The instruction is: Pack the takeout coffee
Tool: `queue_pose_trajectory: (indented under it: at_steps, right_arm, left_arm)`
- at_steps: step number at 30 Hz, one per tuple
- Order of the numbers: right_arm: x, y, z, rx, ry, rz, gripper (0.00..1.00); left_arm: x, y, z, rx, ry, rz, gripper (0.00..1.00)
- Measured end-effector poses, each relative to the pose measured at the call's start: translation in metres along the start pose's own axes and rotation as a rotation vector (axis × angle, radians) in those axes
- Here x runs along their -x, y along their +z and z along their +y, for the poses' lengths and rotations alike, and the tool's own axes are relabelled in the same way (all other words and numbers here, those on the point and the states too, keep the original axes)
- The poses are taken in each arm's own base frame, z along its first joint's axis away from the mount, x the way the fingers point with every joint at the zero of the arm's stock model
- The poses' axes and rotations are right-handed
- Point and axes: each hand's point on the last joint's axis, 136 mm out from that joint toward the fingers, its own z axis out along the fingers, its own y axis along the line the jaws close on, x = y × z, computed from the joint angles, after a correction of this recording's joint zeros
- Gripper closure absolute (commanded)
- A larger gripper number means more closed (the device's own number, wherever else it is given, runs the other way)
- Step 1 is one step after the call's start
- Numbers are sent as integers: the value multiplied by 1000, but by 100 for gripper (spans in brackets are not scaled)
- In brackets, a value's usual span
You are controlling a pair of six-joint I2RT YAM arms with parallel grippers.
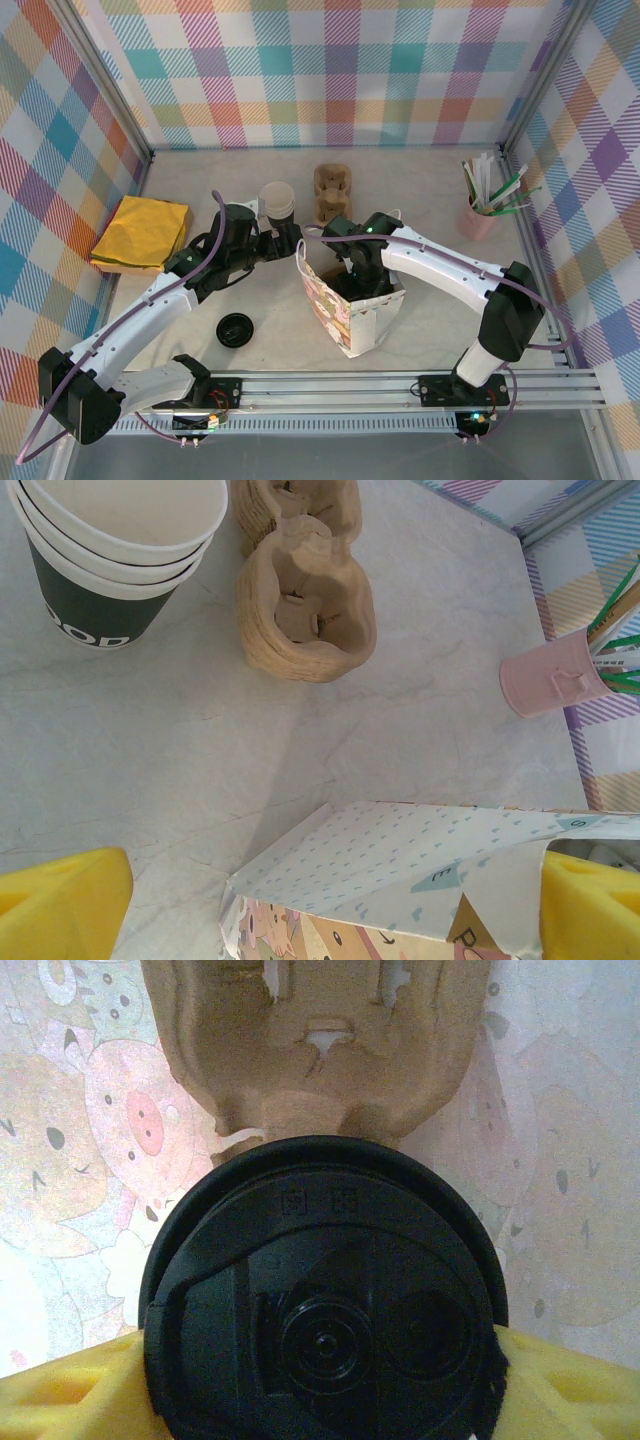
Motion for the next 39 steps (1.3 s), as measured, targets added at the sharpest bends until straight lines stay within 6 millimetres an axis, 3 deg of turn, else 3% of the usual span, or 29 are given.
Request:
queue_pose_trajectory:
  at_steps: [39]
  right_arm:
    - [-8,-6,0,-6,17,11,31]
  left_arm:
    - [0,0,0,-1,0,1,5]
